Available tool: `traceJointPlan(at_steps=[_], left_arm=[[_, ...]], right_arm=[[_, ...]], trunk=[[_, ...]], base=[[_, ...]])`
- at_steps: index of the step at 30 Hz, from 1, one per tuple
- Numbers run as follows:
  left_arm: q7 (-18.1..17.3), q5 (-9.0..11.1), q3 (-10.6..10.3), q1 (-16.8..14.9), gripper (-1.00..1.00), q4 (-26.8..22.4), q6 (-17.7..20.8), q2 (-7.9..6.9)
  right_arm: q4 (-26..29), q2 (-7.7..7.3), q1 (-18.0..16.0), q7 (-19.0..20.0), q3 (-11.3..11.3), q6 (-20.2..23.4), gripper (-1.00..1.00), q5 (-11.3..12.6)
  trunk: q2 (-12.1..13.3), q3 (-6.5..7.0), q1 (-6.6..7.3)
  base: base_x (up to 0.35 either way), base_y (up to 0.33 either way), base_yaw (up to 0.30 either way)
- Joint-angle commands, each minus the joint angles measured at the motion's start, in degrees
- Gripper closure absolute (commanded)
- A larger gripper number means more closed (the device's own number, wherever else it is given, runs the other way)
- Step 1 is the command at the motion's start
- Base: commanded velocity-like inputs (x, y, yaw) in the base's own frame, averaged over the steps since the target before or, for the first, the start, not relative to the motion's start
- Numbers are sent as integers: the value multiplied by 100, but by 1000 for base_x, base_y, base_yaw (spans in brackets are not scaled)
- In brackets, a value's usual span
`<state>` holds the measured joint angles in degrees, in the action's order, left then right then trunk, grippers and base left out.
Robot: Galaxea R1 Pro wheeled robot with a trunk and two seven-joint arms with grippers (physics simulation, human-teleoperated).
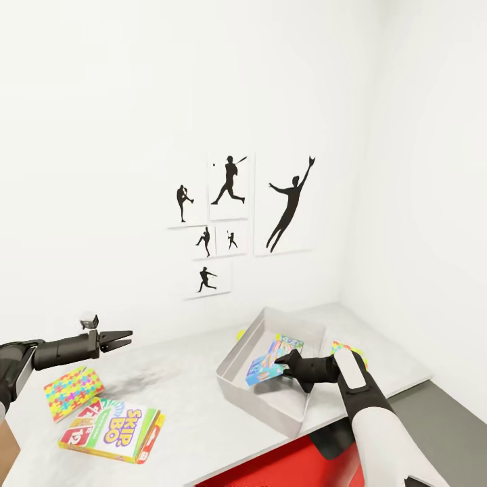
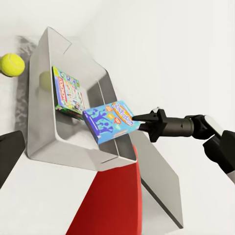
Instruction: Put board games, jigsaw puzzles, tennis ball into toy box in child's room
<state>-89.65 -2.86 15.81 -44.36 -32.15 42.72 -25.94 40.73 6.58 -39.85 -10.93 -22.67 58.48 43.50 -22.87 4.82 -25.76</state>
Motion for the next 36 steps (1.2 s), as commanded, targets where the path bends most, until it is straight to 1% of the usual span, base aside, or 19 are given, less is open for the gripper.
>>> traceJointPlan(at_steps=[1,15,27,33,35,36], left_arm=[[-35,-31,12,-2,-100,-1,60,2],[-35,-31,3,-2,-100,-1,60,9],[-35,-31,1,-2,-100,-2,60,25],[-35,-31,1,-2,-100,-1,60,28],[-35,-31,1,-2,-100,-1,60,28],[-35,-31,1,-2,-100,-2,60,28]], right_arm=[[5,5,-4,-56,-27,-35,100,64],[7,1,-5,-43,-12,-538,100,62],[11,10,-25,-41,-5,-617,100,62],[19,17,-100,-41,4,-625,100,49],[21,18,-141,-41,23,-626,100,32],[21,18,-165,-41,111,-631,100,18]], trunk=[[-5,-11,-2],[-5,-140,-2],[-5,-252,-2],[-5,-276,-2],[-5,-278,-2],[-5,-278,-2]], base=[[0,0,0],[0,0,0],[0,0,0],[0,4,0],[0,61,0],[0,38,0]])
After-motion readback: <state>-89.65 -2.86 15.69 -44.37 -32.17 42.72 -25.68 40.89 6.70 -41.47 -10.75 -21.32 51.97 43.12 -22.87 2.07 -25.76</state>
